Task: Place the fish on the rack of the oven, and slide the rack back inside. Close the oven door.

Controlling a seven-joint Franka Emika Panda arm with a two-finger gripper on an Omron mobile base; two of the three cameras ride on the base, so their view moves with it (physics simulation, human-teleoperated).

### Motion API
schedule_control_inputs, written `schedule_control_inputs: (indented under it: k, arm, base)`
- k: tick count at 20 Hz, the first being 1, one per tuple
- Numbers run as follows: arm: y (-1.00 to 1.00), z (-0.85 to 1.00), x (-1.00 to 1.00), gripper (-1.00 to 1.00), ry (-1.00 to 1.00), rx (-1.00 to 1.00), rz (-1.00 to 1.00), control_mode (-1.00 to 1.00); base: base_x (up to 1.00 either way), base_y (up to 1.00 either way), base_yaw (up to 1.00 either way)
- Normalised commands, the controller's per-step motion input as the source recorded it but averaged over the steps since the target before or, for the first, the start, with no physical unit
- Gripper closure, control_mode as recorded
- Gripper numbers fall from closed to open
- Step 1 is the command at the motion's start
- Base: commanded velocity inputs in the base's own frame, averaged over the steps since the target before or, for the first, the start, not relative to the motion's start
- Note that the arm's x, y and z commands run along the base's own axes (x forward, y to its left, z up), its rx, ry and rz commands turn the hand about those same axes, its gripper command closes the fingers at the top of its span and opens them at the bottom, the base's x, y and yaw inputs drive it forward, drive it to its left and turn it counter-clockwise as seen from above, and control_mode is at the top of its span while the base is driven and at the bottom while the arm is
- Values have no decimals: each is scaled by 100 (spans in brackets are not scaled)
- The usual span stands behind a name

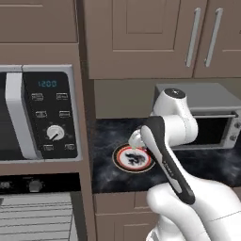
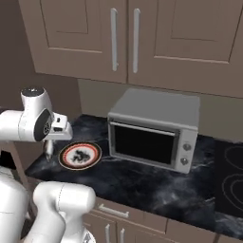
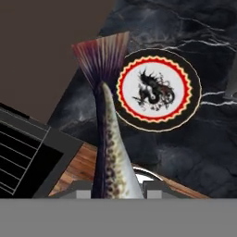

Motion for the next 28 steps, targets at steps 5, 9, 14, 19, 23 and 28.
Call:
schedule_control_inputs:
  k: [5,9,14,19,23,28]
  arm:
    - [0,0,0,100,0,0,0,100]
    - [0,0,0,100,0,0,0,100]
    - [0,0,0,100,0,0,0,100]
    - [0,0,0,100,0,0,0,100]
    - [0,0,0,100,0,0,0,100]
    - [0,0,0,100,0,0,0,100]
  base:
    - [0,-64,72]
    - [-5,-66,66]
    - [-1,-20,56]
    - [0,8,38]
    - [0,45,27]
    - [0,71,22]
